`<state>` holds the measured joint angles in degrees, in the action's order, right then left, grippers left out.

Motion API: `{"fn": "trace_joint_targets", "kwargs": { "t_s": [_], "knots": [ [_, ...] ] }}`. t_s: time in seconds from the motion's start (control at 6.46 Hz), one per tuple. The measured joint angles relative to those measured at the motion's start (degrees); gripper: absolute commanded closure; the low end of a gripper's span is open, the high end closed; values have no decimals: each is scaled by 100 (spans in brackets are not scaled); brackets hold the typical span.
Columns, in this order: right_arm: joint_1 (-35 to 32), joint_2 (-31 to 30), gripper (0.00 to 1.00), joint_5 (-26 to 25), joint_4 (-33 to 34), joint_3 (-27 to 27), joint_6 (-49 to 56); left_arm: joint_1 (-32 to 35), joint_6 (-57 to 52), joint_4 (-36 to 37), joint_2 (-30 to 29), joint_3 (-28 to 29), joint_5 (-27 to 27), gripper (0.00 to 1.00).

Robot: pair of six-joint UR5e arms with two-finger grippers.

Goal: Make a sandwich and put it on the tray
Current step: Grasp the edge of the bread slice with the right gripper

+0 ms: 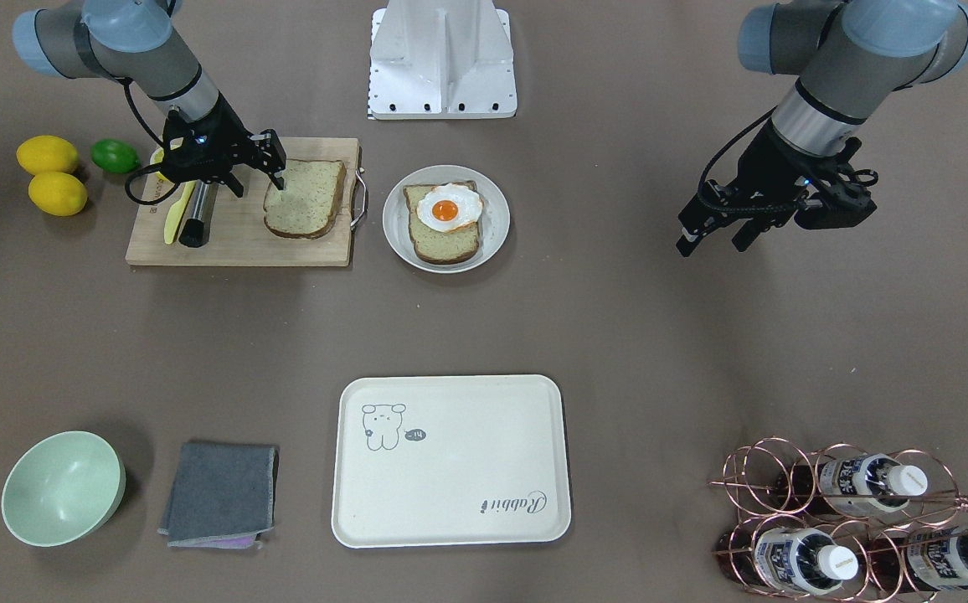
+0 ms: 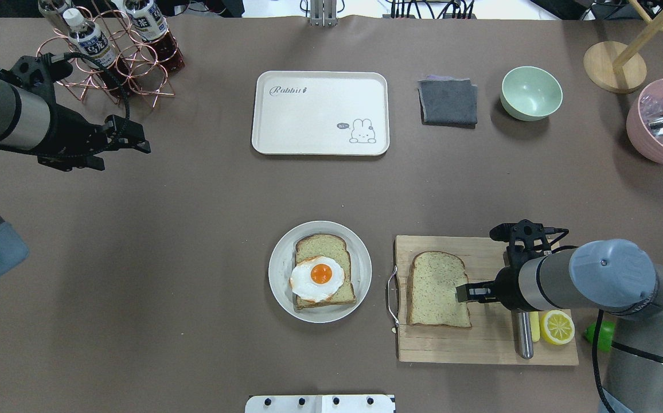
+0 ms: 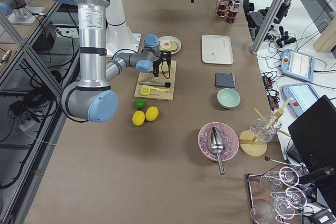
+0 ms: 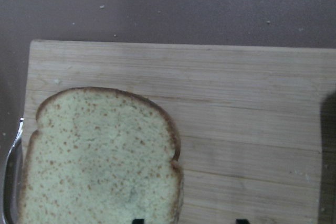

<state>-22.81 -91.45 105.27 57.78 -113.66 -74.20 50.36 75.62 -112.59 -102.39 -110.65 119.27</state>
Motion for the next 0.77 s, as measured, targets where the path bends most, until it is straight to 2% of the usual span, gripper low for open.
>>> {"fn": "trace_joint_targets", "kwargs": {
  "t_s": [0.62, 0.77],
  "knots": [
    [26, 31, 60, -16, -30, -29, -124, 0, 5, 0, 3, 16, 0, 2],
    [63, 49, 63, -59, -30, -19, -165, 0, 3, 0, 6, 20, 0, 2]
  ]
}}
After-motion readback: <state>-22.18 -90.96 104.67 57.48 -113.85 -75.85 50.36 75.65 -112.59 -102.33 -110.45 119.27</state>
